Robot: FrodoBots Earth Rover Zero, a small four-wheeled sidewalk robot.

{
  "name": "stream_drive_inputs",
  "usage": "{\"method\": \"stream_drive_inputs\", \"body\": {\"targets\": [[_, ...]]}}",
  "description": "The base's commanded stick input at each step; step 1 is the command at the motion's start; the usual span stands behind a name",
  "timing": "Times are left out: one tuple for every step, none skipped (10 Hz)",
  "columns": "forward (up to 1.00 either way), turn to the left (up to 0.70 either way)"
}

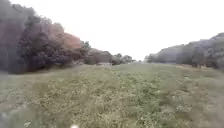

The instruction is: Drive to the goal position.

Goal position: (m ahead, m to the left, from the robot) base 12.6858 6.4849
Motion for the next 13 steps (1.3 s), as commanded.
{"method": "stream_drive_inputs", "body": {"targets": [[0.7,0.0],[0.7,0.0],[0.7,0.0],[0.7,0.0],[0.7,0.0],[0.7,0.0],[0.7,0.0],[0.7,0.0],[0.7,-0.03],[0.7,-0.09],[0.7,-0.35],[0.7,-0.35],[0.7,-0.35]]}}
